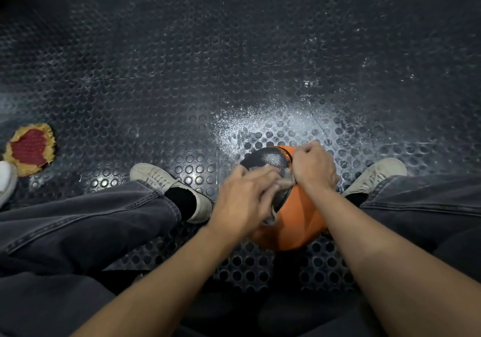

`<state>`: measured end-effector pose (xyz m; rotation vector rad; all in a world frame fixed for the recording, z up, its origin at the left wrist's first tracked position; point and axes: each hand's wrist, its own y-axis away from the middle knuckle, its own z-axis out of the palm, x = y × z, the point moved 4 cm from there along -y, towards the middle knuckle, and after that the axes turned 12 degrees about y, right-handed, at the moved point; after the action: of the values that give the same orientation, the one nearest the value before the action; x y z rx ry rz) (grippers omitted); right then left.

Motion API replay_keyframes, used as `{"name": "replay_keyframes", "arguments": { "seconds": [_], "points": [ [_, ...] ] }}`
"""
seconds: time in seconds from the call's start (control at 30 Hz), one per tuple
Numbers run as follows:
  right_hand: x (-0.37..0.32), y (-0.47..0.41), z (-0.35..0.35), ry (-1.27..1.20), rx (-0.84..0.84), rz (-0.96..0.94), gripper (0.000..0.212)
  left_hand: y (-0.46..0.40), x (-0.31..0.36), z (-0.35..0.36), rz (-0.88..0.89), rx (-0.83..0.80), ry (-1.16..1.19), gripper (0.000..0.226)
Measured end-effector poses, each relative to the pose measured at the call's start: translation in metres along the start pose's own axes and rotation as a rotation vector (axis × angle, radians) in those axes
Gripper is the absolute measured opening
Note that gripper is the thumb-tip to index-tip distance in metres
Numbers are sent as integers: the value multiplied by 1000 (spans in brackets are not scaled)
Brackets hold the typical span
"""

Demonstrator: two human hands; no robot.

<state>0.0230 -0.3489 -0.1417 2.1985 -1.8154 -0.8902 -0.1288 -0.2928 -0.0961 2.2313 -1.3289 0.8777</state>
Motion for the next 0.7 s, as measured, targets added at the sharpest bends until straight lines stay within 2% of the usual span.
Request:
{"name": "replay_keyframes", "arguments": {
  "seconds": [0.07,0.13,0.17,0.27,0.33,0.43,0.47,0.5,0.57,0.63,0.67,0.7],
  "points": [
    [-2,2,3,-4,-8,-31,18,-19,-23,-15,-174,96,43,19],
    [-7,7,4,7,-9,-42,22,-26,-42,-24,-339,161,126,19],
    [-8,8,4,15,-2,-39,24,-24,-37,-24,-316,146,122,21],
    [-5,5,0,14,-1,-30,24,4,-5,-8,-73,-8,47,27],
    [-2,3,2,7,-10,-71,21,10,-12,-9,-62,17,10,26],
    [-7,8,6,-1,-4,-127,20,-24,-48,-23,-474,149,153,23],
    [-9,10,7,1,-2,-121,20,-32,-54,-25,-562,125,220,25],
    [-9,9,8,5,5,-109,20,-34,-51,-25,-574,75,245,26],
    [-5,4,4,15,12,-78,20,-28,-32,-21,-410,25,212,21],
    [0,-2,0,23,-5,-94,22,-5,-8,-17,-166,19,49,20],
    [2,-3,-3,30,-19,-135,25,1,-4,-14,-97,22,-9,21],
    [2,-4,-3,36,-35,-189,27,-1,-8,-14,-108,22,-29,20]
  ]
}}
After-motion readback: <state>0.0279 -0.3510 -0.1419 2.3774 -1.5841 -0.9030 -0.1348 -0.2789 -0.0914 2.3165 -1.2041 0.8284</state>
